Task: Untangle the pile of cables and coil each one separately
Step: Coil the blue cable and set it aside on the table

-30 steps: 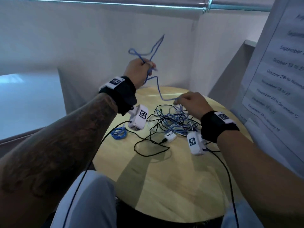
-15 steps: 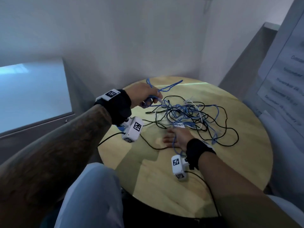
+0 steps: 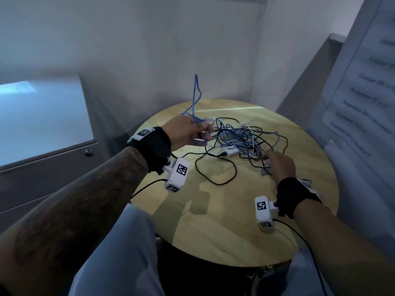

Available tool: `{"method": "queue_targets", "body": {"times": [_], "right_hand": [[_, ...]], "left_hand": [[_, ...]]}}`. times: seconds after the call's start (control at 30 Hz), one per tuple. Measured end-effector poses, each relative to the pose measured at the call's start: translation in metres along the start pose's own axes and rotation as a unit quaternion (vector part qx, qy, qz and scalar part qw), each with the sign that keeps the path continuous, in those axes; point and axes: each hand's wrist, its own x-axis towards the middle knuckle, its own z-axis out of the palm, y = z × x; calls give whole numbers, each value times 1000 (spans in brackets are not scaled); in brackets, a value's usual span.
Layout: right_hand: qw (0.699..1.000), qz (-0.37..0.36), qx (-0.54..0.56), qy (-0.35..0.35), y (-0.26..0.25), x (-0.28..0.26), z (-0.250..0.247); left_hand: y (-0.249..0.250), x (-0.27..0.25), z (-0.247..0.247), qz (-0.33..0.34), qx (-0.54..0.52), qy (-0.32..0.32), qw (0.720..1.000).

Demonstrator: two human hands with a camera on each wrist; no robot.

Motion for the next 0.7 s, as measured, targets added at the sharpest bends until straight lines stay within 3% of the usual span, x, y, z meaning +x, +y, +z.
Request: {"method": "queue_targets", "body": {"times": [0.07,0.17,0.27,0.37,0.43,0.57,0.63,0.7], "right_hand": [[993,-46,-95,55,6,1,-14],[964,-222,-119,80,-7,-11,-14],[917,-395,-44,-17,-31,-49,3],[865,-486,-84,-92,-40,-73,18],[854,-503,-88,-102,-39,-76,25],[914,-389,-16,-115,-44,-78,24],[930,-340,24,-134,-48,-75,21],[933,-319,38,-160,-54,-75,18]], "left_hand": [[3,-7,9,-11,-26,19,999],[8,-14,27,-44,-24,16,999],[5,-16,45,-91,4,-14,996],[4,-17,61,-117,46,-30,992],[2,-18,64,-129,63,-40,989],[-5,-20,57,-169,152,-27,973],[-8,-21,54,-105,256,74,958],[-13,-21,51,36,301,173,937]]}}
